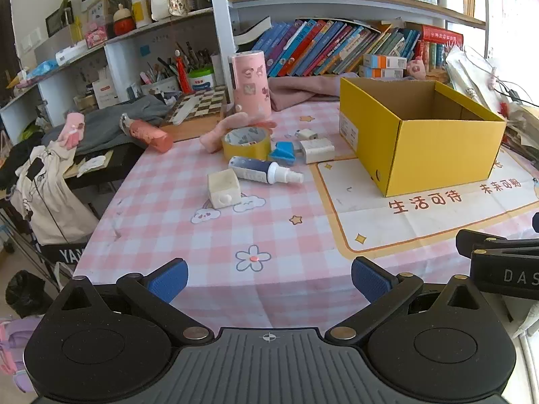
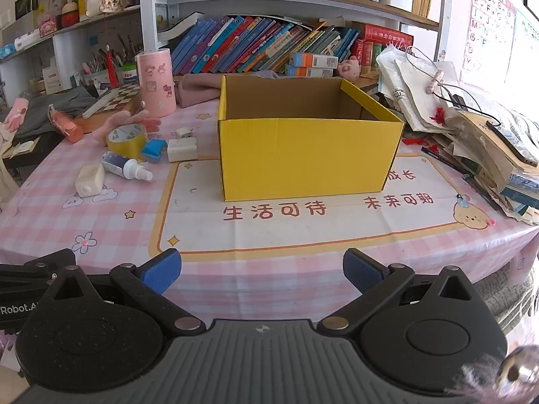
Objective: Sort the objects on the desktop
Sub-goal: 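Move both tools toward the white soap bar and spray bottle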
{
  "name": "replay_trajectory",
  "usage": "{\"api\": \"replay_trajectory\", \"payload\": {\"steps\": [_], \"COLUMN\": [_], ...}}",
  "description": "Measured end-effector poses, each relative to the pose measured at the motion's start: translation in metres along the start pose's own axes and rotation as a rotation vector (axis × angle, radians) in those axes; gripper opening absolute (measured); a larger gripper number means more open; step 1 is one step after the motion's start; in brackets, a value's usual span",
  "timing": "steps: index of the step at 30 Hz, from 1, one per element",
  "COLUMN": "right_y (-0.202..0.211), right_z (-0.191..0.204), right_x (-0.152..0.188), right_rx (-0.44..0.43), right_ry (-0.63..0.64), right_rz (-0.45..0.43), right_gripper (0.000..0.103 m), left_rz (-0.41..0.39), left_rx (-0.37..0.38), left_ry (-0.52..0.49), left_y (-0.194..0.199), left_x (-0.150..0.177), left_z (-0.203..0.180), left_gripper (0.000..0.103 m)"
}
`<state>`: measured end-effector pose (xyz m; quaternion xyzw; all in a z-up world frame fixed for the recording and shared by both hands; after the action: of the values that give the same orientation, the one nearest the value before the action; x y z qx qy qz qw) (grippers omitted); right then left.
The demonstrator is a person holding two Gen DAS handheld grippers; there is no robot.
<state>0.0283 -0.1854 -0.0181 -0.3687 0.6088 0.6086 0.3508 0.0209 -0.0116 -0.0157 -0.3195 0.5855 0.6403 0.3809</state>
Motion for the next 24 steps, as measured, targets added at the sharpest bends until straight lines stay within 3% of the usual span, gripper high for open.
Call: {"api": "replay_trajectory", "payload": {"steps": [24], "right_y": [-0.0069], "right_z": [0.0078], "right_x": [-0.0032], "right_rx": [-0.004], "right_ry": [0.009], "right_rz": [0.003], "right_gripper": [0.103], "left_rz": [0.003], "left_rx": [0.006], "left_ry": [-0.008], "left_y": [-0.0086], "left_x": [-0.0034], "left_z": [0.0046], "left_gripper": [0.103]}}
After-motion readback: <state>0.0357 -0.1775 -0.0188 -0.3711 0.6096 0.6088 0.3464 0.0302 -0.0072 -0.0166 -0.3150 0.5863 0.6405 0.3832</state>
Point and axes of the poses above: each gripper's, at about its wrist camera, not at the fingertips, and y roughly against the way its jaws point, z to its left, x to its underside, the point moved 2 cm from there along -y, roughly the way its jaws point, and after that the axes turned 11 degrees about -z, right-handed, at the moved point
